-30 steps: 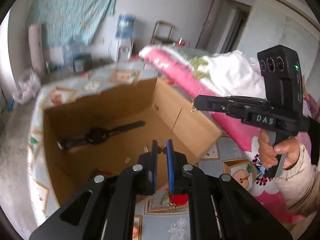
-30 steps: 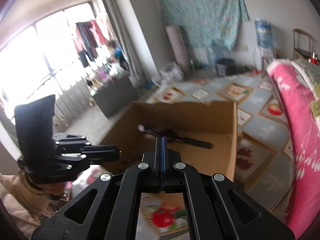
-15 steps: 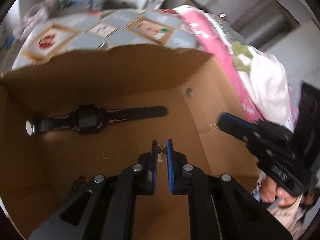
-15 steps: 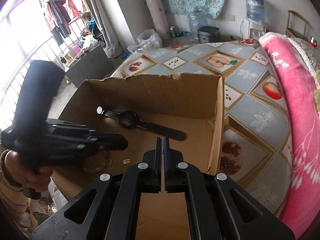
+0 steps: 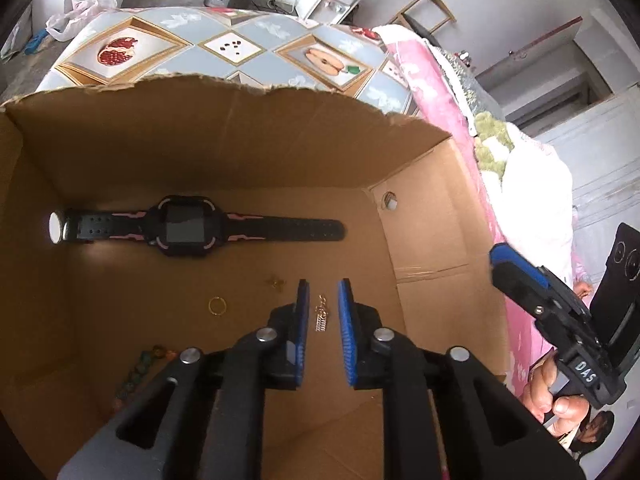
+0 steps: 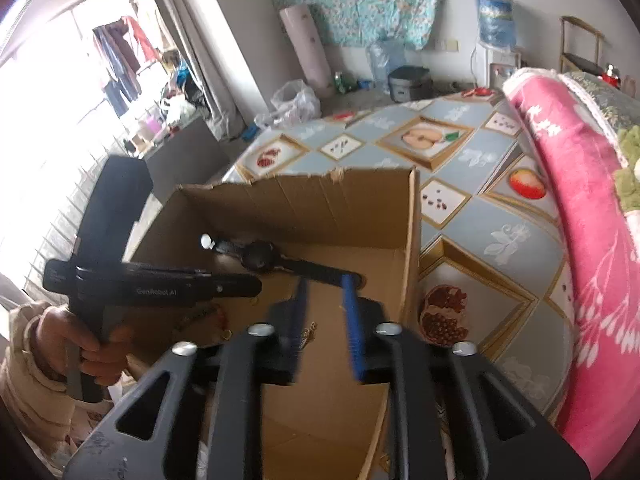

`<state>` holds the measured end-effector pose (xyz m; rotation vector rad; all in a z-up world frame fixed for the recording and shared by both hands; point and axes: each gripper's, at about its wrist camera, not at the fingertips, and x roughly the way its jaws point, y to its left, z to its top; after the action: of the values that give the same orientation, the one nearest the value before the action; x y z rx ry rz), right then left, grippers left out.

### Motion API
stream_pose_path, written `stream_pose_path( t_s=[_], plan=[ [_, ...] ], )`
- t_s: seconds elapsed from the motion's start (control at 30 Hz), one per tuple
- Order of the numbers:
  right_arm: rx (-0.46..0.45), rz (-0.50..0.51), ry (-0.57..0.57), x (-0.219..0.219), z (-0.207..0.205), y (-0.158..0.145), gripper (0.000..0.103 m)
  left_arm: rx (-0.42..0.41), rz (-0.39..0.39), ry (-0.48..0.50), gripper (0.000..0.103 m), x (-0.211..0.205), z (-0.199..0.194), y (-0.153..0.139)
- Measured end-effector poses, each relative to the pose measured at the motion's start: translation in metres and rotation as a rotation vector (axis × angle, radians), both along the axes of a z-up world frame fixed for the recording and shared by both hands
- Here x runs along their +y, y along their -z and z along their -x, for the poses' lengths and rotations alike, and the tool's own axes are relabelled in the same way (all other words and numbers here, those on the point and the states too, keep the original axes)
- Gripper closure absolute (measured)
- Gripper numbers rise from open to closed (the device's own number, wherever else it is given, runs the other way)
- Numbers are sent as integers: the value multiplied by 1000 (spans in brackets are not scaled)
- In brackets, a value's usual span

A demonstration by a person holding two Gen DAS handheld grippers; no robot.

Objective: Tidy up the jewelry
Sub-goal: 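Open the right gripper to drop the gold earring into the box, then move both grippers out of the box toward the bead bracelet and gold earring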

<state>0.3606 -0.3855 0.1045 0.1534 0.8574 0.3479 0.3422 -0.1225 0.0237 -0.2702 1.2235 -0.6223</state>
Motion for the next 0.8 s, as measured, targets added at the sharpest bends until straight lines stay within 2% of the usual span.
stream_pose_path(
  t_s=[0.17,0.33,0.37,0.43,0.53,0.73,0.8],
  plan=[
    [-11,-50,5,-8,6,-10,71,-42,9,-6,74,6,10,-11],
    [-25,-94,15,-12,15,-16,70,-92,27,-31,73,17,25,-27],
    [-31,-104,14,-12,18,-17,68,-110,32,-32,72,20,30,-31],
    [-54,-124,18,-13,27,-22,54,-158,31,-37,68,30,43,-43],
    [-95,-173,25,-16,50,-31,44,-231,39,-50,59,52,68,-58],
    [-167,-249,29,-17,95,-38,36,-297,58,-94,49,96,123,-73],
    [-180,-265,36,-16,108,-36,35,-318,33,-101,40,104,141,-73]
  ],
)
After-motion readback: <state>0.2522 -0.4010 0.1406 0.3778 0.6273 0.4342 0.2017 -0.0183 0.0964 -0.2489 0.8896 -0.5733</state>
